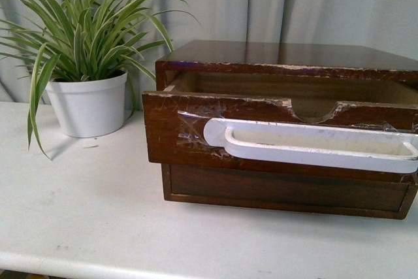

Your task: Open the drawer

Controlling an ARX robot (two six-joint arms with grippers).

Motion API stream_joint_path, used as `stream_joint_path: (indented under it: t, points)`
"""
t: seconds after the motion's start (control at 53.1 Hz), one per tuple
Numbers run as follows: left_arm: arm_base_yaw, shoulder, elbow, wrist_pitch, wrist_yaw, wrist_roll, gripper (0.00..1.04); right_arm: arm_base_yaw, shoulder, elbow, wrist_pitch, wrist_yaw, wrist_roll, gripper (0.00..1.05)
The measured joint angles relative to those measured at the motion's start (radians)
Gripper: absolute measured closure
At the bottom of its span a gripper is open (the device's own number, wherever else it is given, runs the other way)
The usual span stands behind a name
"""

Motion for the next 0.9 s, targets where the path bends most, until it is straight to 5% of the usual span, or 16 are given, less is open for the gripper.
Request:
stream_joint_path:
  t: [0.094, 0.188, 0.697, 0.904]
  points:
    - [0.0, -0.028, -0.029, 0.0, -0.001, 0.0, 1.01, 0.113, -0.04, -0.029, -0.008, 0.143, 0.004, 1.03]
    - [0.0, -0.031, -0.029, 0.0, 0.0, 0.0, 1.01, 0.166, -0.051, -0.04, -0.012, 0.15, 0.004, 1.03]
    - [0.0, -0.032, -0.029, 0.0, -0.001, 0.0, 1.01, 0.169, -0.053, -0.04, -0.013, 0.163, 0.005, 1.03]
    - [0.0, -0.032, -0.029, 0.0, -0.001, 0.0, 0.68, 0.169, -0.053, -0.04, -0.013, 0.163, 0.005, 0.71]
